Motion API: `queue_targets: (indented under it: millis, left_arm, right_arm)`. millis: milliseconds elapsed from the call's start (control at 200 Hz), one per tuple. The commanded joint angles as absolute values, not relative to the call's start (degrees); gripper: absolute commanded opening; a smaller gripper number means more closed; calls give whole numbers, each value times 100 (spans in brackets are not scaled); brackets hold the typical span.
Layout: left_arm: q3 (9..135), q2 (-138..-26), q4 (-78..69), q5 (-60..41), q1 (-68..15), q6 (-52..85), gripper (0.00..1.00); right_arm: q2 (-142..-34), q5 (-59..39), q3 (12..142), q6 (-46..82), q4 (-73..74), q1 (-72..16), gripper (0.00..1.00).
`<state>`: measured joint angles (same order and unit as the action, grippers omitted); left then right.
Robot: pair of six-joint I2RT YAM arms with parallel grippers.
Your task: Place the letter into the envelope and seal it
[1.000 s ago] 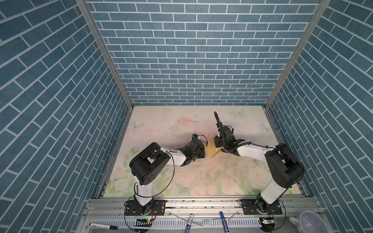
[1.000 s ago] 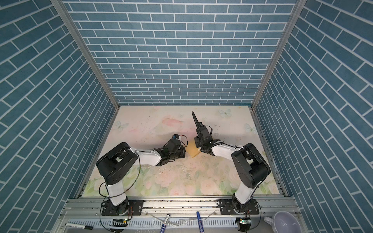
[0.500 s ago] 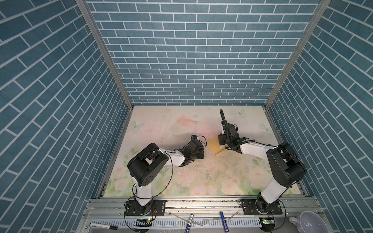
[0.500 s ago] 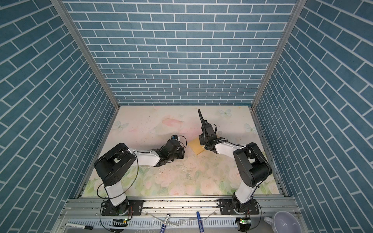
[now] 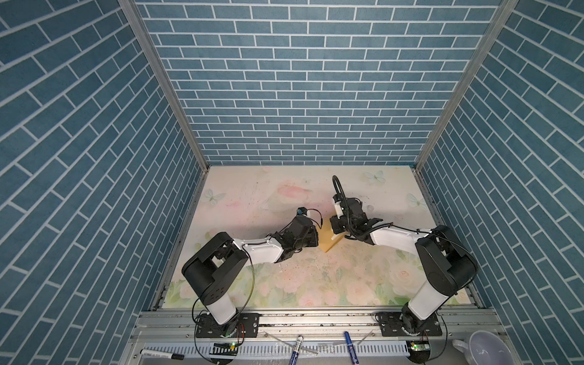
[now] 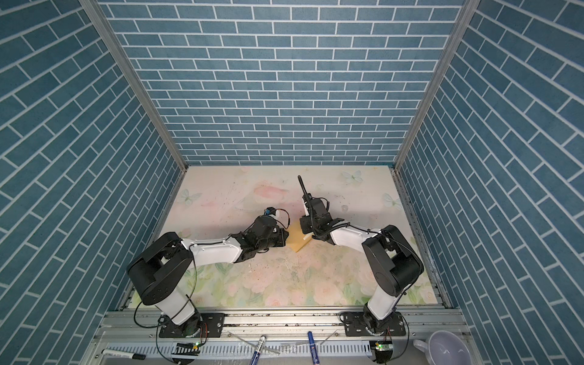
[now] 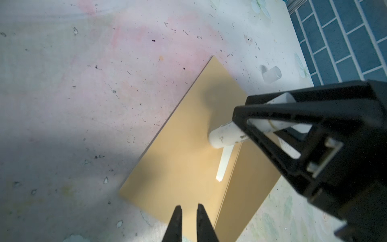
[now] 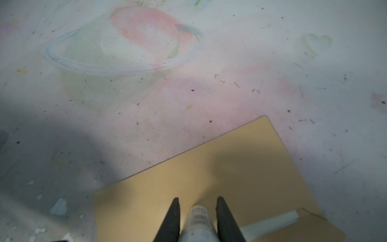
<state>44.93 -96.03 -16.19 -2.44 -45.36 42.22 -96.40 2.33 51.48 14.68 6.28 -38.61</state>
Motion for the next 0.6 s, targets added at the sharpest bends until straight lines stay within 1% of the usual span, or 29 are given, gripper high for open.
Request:
queue_targets:
  millis: [0, 100, 300, 415, 595]
  left_arm:
    - [4452, -9742, -1665, -254, -4518, 4247, 14]
    - [4438, -9906, -1654, -289, -4509, 4369, 8]
    - [4335, -10112, -1601, -287, -4509, 4524, 2]
    - [4334, -10177, -1431, -207, -4509, 4525, 0]
    - [4321, -10277, -1266, -98, -4509, 4516, 0]
  right_arm:
    - [-9545, 147, 5155, 1793, 167, -4113, 0]
    - [-9557, 186, 5168, 1828, 153, -4228, 0]
    - [-9575, 217, 5199, 1829, 160, -4314, 0]
    - [-9602, 259, 5221, 1804, 150, -4324, 0]
    - [-9607, 409, 5245, 1676, 125, -4324, 0]
